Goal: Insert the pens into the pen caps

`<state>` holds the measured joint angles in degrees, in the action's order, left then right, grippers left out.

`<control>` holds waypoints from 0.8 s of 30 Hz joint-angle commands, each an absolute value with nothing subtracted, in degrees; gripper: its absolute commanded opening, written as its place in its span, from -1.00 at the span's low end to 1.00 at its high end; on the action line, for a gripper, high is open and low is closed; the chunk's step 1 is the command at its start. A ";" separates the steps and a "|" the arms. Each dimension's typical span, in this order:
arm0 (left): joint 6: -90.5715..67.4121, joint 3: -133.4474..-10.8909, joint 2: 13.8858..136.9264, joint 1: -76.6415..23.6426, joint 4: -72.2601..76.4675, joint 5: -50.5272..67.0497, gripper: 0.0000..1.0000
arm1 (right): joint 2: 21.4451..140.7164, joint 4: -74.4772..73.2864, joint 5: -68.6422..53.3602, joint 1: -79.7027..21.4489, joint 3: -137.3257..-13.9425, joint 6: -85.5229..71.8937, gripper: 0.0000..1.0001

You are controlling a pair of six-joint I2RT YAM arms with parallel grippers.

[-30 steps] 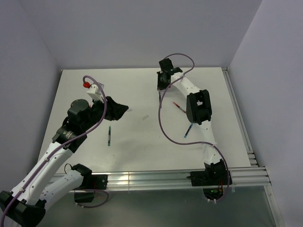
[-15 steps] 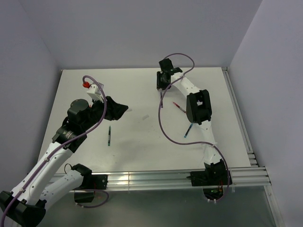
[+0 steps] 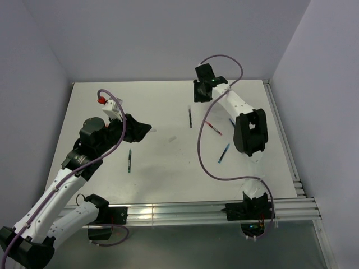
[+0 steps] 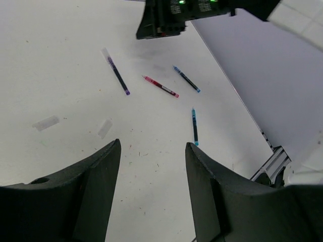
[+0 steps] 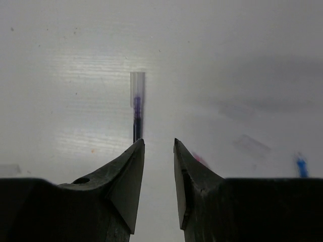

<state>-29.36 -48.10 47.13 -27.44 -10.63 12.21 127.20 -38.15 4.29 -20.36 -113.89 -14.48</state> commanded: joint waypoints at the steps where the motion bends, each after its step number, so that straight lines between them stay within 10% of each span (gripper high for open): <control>1: -28.56 -49.31 46.32 -26.90 -9.14 13.36 0.19 | 116.39 -35.86 7.47 -20.21 -106.03 -11.52 -0.26; 24: -28.92 -49.31 46.85 -26.63 -8.96 15.20 0.19 | 116.45 -27.86 9.58 -18.28 -87.63 -5.36 -0.15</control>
<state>-29.39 -48.10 47.09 -26.92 -10.63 14.15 114.93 -29.95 9.02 -18.70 -86.52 -6.46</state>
